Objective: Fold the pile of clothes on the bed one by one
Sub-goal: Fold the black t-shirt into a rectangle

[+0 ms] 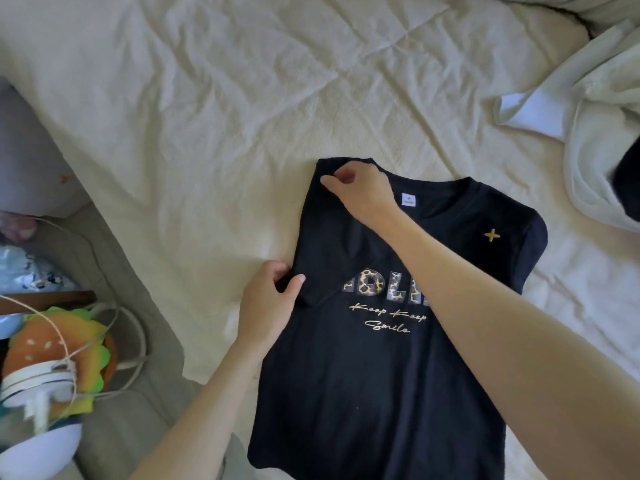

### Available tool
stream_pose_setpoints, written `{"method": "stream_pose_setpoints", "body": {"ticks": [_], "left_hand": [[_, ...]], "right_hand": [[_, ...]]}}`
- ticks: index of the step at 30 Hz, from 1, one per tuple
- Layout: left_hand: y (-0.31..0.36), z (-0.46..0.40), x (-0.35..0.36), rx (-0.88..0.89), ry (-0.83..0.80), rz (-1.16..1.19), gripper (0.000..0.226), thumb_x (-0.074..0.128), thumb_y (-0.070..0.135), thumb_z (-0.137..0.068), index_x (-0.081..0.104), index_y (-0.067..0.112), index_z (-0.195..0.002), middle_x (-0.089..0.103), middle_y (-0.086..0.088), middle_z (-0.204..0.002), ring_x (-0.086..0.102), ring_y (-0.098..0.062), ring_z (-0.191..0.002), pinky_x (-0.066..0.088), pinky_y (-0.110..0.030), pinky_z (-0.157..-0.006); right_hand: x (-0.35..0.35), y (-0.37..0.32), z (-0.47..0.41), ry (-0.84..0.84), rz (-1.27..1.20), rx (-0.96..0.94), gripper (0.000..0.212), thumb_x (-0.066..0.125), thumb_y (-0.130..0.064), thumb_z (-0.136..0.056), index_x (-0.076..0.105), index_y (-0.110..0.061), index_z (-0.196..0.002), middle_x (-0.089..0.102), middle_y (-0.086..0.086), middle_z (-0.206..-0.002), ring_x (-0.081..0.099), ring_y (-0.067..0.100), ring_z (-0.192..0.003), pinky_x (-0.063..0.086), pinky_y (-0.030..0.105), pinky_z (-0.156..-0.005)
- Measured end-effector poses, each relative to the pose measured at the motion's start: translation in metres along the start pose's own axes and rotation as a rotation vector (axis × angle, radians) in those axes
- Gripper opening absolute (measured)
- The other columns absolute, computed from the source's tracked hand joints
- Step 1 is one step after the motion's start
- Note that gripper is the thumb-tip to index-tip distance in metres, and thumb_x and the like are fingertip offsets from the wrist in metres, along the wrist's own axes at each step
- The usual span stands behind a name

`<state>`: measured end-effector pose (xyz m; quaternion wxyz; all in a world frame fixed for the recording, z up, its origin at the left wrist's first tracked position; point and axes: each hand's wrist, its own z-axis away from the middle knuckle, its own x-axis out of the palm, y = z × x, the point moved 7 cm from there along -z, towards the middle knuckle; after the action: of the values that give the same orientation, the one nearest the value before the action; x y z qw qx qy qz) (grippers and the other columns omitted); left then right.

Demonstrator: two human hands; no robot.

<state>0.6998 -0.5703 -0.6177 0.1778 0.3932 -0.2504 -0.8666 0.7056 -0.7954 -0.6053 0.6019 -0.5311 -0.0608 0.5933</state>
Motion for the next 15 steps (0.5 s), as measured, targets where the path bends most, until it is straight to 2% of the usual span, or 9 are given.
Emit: {"method": "stream_pose_setpoints", "body": {"ticks": [3,5,8,10,12,15], "left_hand": [[-0.008,0.0,0.003,-0.053,-0.011,0.033,0.03,0.061,0.035,-0.089,0.054,0.016,-0.112,0.055,0.013,-0.101,0.049,-0.006,-0.095,0.037,-0.015,-0.072],[-0.009,0.004,0.0,-0.061,0.014,0.027,0.03,0.058,0.038,-0.09,0.052,0.016,-0.109,0.052,0.016,-0.091,0.051,-0.009,-0.091,0.036,-0.011,-0.063],[0.0,0.012,-0.007,0.004,0.1,-0.051,0.028,0.052,0.036,-0.094,0.05,0.015,-0.112,0.056,0.009,-0.1,0.056,-0.016,-0.096,0.041,-0.023,-0.073],[0.017,0.02,-0.011,0.146,0.185,-0.212,0.031,0.052,0.03,-0.094,0.05,0.013,-0.12,0.056,0.0,-0.112,0.056,-0.02,-0.1,0.046,-0.031,-0.076],[0.037,0.029,-0.005,0.37,0.244,-0.437,0.036,0.058,0.02,-0.091,0.054,0.007,-0.124,0.056,-0.012,-0.118,0.055,-0.031,-0.107,0.048,-0.041,-0.083],[0.056,0.04,0.023,0.59,0.184,-0.641,0.044,0.06,0.018,-0.088,0.053,0.008,-0.13,0.047,-0.02,-0.138,0.043,-0.041,-0.128,0.039,-0.055,-0.1]], "right_hand": [[0.005,0.001,-0.013,0.026,0.012,0.068,0.009,0.061,-0.028,-0.089,0.064,-0.019,-0.087,0.057,-0.006,-0.075,0.053,0.011,-0.071,0.038,0.021,-0.055],[0.007,0.003,-0.015,0.053,0.026,0.084,0.009,0.061,-0.028,-0.089,0.063,-0.019,-0.086,0.059,-0.004,-0.078,0.052,0.011,-0.069,0.039,0.024,-0.056],[0.004,0.001,-0.006,0.087,0.035,0.021,0.017,0.058,-0.028,-0.091,0.066,-0.015,-0.1,0.058,-0.007,-0.084,0.054,0.011,-0.079,0.04,0.024,-0.069],[-0.003,0.002,0.012,0.102,-0.007,-0.049,0.021,0.056,-0.025,-0.093,0.065,-0.013,-0.109,0.059,-0.007,-0.092,0.056,0.011,-0.087,0.044,0.024,-0.076],[-0.013,0.009,0.038,0.136,-0.017,-0.111,0.024,0.053,-0.02,-0.095,0.063,-0.013,-0.115,0.06,-0.005,-0.103,0.057,0.01,-0.095,0.045,0.022,-0.083],[-0.038,0.036,0.087,0.253,0.059,-0.148,0.025,0.053,-0.015,-0.095,0.062,-0.012,-0.118,0.063,-0.001,-0.113,0.056,0.013,-0.104,0.043,0.028,-0.093]]}}
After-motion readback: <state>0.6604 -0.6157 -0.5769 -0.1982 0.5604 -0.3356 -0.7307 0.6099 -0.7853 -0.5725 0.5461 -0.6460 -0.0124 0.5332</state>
